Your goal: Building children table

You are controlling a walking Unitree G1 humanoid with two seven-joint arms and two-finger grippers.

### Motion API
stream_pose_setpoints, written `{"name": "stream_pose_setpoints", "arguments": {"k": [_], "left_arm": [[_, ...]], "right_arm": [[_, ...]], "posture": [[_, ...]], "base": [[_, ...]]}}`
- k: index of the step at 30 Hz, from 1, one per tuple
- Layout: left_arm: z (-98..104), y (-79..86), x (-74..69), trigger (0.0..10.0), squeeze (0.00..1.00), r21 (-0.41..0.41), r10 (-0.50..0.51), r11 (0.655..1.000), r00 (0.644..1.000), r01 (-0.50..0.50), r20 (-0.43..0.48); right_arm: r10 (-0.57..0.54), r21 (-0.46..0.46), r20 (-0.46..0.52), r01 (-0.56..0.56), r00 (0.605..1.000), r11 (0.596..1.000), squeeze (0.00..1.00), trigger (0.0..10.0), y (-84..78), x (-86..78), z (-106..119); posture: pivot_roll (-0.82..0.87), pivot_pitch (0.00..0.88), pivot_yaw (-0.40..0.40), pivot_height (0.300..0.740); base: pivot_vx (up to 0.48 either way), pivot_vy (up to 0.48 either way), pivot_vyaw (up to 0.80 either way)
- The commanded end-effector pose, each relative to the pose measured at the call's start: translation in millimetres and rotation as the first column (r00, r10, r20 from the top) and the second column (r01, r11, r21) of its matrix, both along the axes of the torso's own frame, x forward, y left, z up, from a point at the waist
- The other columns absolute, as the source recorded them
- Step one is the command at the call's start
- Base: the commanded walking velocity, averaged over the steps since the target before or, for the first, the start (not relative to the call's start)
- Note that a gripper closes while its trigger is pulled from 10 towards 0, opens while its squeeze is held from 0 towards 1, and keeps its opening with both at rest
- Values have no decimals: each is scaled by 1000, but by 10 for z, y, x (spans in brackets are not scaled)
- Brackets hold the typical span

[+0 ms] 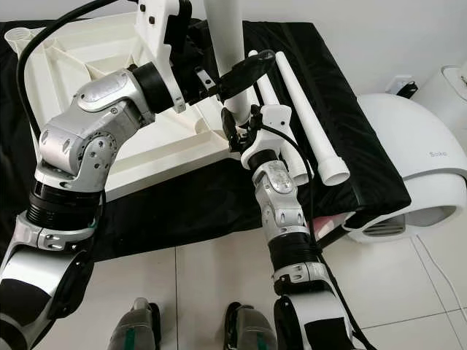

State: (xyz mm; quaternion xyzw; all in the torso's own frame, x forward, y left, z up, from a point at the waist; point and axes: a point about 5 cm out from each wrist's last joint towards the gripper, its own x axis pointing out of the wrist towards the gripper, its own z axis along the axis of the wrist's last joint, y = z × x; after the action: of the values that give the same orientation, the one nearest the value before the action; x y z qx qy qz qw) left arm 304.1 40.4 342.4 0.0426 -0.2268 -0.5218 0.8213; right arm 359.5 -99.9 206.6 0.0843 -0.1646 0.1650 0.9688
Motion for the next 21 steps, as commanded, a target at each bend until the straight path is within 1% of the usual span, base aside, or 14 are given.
{"name": "stream_pose_setpoints", "arguments": {"k": [1, 3, 4, 5, 7, 13, 15, 21], "left_arm": [[49, -54, 4, 10000, 0, -16, 42, 999, 999, -42, 20], [47, -60, 16, 10000, 0, -19, 47, 999, 999, -47, 16], [52, -56, 31, 0, 0, -31, 55, 998, 998, -55, 12], [52, -56, 31, 0, 0, -31, 55, 998, 998, -55, 12], [97, -22, 62, 0, 0, -75, 67, 995, 998, -67, -1], [109, -3, 84, 0, 0, -85, 77, 993, 997, -77, 1], [105, 46, 133, 0, 0, -91, 113, 989, 994, -113, -3], [104, 96, 168, 0, 0, -89, 141, 986, 990, -141, -7]], "right_arm": [[17, 5, 18, -17, 1000, 1000, 0, 10000, 24, 2, 73], [19, 7, 19, -20, 1000, 1000, 0, 10000, 27, 0, 80], [23, 10, 21, -23, 1000, 1000, 0, 10000, 29, -6, 89], [23, 10, 21, -23, 1000, 1000, 0, 10000, 29, -6, 89], [25, 16, 23, -25, 999, 1000, 0, 10000, 17, -15, 107], [26, 14, 27, -26, 999, 1000, 0, 10000, -1, -13, 125], [27, 15, 30, -27, 999, 1000, 0, 10000, -27, -3, 150], [41, 15, 42, -42, 998, 999, 0, 10000, -34, -11, 183]], "posture": [[86, 130, -60, 740], [85, 132, -60, 740], [83, 136, -58, 740], [83, 136, -58, 740], [80, 144, -61, 740], [79, 147, -63, 740], [78, 152, -69, 740], [74, 147, -73, 740]], "base": [[0, 0, 0], [0, 0, 0], [0, 0, 0], [0, 0, 0], [0, 0, 0], [0, 0, 0], [0, 0, 0], [0, 0, 0]]}}
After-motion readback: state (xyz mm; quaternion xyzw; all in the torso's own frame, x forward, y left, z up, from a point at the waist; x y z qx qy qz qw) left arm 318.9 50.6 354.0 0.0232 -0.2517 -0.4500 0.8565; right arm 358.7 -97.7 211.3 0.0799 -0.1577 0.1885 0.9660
